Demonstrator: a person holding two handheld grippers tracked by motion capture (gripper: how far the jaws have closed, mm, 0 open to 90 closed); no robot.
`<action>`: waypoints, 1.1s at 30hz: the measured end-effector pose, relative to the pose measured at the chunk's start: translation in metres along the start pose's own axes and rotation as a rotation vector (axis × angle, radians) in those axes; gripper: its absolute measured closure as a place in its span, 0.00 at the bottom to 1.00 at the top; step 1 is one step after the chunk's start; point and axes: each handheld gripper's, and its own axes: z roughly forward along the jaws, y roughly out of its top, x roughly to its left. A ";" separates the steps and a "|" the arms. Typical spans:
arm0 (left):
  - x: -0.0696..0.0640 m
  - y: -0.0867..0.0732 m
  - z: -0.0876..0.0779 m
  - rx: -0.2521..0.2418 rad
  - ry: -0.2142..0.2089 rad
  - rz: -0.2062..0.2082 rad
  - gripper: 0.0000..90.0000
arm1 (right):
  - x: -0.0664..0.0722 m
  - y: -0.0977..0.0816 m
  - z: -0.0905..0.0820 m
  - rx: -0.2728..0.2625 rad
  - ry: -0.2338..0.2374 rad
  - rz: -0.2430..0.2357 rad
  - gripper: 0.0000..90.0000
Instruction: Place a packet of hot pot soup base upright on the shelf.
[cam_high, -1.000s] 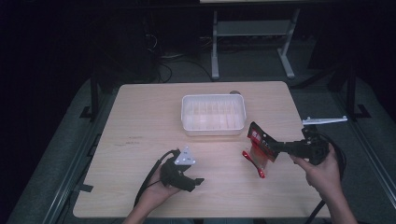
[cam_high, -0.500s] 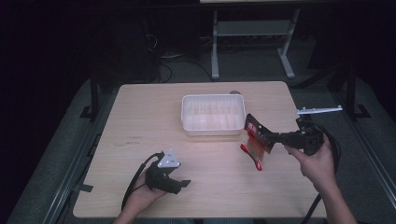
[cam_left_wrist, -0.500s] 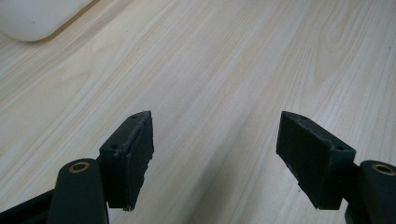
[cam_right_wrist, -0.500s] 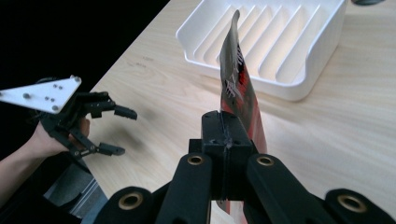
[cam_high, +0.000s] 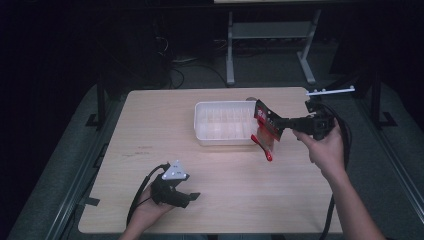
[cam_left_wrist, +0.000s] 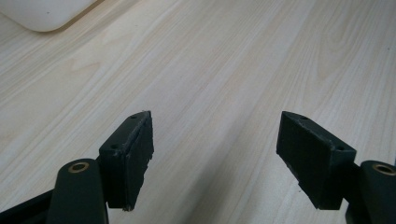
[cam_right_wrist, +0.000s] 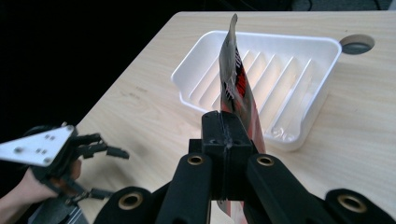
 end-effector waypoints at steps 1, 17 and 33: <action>0.001 0.000 -0.001 -0.003 0.001 0.000 0.30 | 0.000 0.003 0.002 0.000 -0.005 0.001 1.00; 0.009 -0.005 -0.009 -0.023 0.003 -0.032 0.30 | 0.001 0.058 0.042 -0.033 -0.128 0.028 1.00; 0.010 -0.006 -0.012 -0.024 0.009 -0.026 0.30 | -0.009 0.080 0.072 -0.039 -0.287 0.051 1.00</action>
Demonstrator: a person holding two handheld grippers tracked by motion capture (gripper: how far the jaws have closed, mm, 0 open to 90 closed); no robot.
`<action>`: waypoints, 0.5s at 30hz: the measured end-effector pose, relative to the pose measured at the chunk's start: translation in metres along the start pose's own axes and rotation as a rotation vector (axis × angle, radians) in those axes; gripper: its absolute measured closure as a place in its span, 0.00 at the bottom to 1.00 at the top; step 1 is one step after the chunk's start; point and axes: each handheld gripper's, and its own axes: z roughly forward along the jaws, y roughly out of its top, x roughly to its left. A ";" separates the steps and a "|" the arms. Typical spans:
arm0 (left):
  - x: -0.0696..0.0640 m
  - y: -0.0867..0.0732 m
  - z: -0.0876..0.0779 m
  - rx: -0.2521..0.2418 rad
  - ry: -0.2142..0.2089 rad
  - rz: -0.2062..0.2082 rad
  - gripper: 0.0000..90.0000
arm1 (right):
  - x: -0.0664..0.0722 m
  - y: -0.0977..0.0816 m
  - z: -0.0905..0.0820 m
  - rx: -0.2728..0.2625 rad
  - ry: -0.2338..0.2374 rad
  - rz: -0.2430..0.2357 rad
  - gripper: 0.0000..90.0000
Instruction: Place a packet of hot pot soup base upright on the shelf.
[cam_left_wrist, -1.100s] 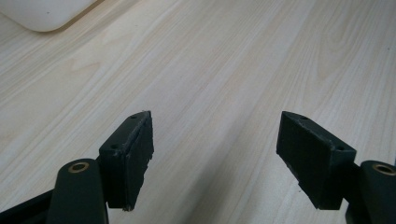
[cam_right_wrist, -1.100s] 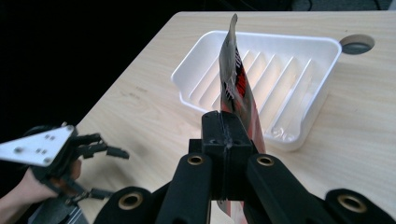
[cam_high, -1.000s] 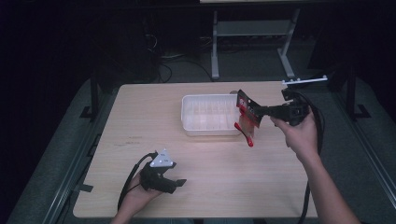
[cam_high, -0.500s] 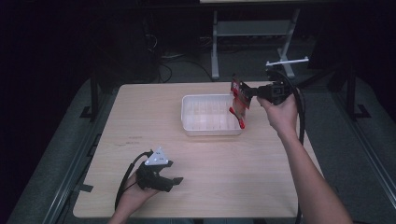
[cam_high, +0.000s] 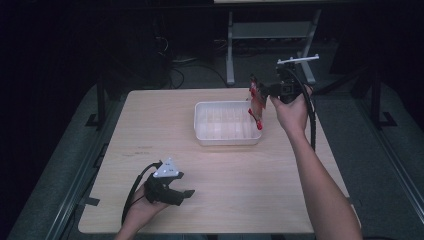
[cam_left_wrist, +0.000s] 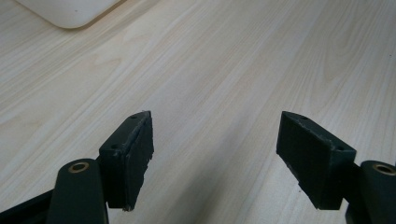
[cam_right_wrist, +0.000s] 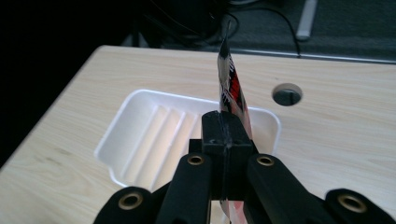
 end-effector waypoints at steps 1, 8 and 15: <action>0.000 0.000 0.000 -0.001 0.000 0.000 0.30 | 0.000 0.000 0.002 0.008 -0.013 -0.005 1.00; 0.000 -0.001 -0.001 -0.006 0.000 -0.005 0.30 | 0.003 -0.001 0.015 0.034 -0.088 -0.020 0.99; 0.001 -0.001 -0.001 -0.007 0.000 -0.005 0.30 | 0.006 0.000 0.017 0.011 -0.119 -0.006 0.99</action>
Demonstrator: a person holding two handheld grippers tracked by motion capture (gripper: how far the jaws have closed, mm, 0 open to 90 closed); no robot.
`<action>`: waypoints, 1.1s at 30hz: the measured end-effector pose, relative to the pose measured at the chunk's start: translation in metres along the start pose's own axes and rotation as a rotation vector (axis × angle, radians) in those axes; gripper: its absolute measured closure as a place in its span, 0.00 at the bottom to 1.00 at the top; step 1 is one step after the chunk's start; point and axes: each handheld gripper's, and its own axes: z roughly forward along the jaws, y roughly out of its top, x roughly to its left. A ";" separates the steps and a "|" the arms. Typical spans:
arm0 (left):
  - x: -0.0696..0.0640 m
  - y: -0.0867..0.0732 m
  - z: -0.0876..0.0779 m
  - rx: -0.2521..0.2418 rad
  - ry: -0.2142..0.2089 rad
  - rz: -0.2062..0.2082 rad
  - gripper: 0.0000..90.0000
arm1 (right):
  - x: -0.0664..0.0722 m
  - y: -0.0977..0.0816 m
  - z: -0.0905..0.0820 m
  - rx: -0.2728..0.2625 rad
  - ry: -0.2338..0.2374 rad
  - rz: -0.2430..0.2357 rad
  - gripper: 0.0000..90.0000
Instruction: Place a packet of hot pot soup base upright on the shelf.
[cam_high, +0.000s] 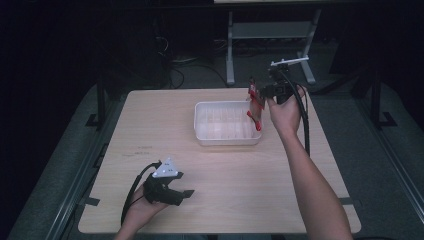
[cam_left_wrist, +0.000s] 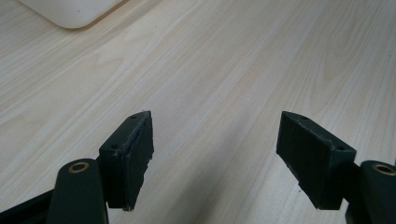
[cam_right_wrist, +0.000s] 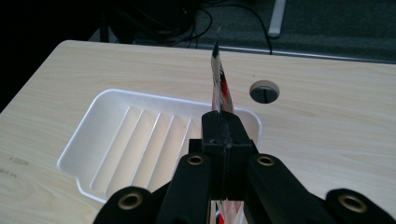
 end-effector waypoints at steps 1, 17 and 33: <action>0.000 0.000 0.000 0.000 0.000 0.000 0.30 | 0.000 0.001 -0.002 -0.005 -0.010 0.000 0.99; 0.000 0.001 -0.003 -0.010 0.002 0.003 0.30 | 0.007 0.002 0.007 0.012 -0.053 -0.008 0.99; 0.001 0.000 -0.005 -0.012 0.006 0.000 0.30 | 0.002 -0.006 0.029 0.038 -0.020 0.034 0.99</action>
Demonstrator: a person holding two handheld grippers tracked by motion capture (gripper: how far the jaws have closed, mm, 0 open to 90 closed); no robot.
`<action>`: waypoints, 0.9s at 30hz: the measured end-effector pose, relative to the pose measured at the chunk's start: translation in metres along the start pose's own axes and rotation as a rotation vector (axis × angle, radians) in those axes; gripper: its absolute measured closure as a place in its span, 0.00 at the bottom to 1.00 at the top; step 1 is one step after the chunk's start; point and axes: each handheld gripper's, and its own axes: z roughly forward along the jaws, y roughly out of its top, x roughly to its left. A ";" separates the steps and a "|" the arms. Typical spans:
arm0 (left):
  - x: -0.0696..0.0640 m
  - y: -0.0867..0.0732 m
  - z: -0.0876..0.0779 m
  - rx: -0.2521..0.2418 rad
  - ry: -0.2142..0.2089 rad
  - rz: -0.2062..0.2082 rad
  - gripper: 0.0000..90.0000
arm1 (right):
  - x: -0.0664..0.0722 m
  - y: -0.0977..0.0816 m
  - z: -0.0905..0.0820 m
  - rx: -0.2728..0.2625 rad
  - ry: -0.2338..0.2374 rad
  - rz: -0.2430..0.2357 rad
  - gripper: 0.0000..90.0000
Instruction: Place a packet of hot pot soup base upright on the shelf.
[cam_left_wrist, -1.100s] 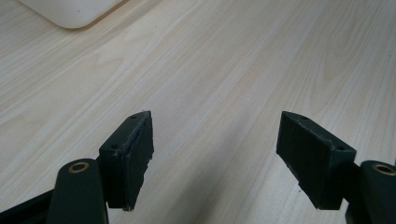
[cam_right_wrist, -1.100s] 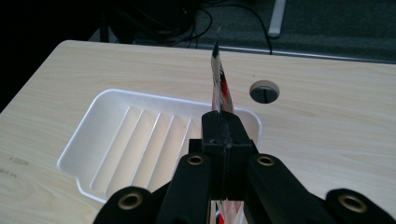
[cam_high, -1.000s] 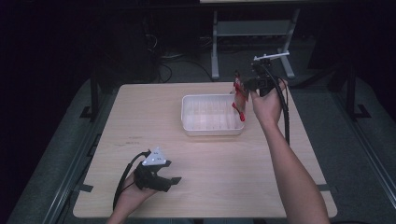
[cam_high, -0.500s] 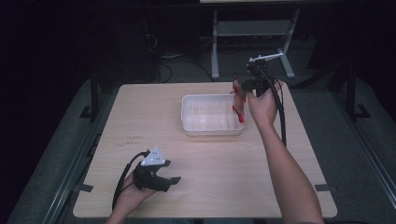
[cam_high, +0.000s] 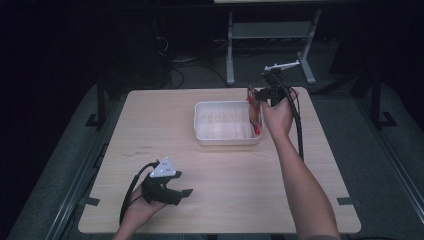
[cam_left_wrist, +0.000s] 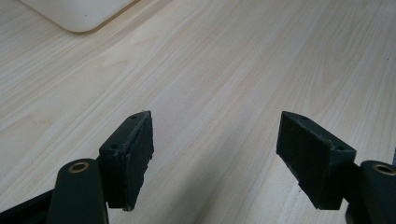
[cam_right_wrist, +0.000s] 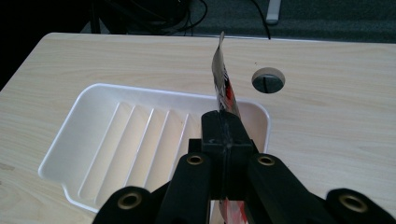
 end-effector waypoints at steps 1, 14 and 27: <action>0.000 0.000 0.000 0.002 0.000 0.001 0.30 | 0.000 -0.001 0.001 0.002 0.001 0.002 0.99; 0.000 0.000 0.001 0.003 0.006 -0.004 0.30 | -0.008 -0.012 0.016 0.025 0.024 0.015 0.98; 0.001 -0.001 0.001 0.001 0.012 -0.013 0.30 | -0.014 -0.019 0.013 0.090 0.041 -0.020 0.97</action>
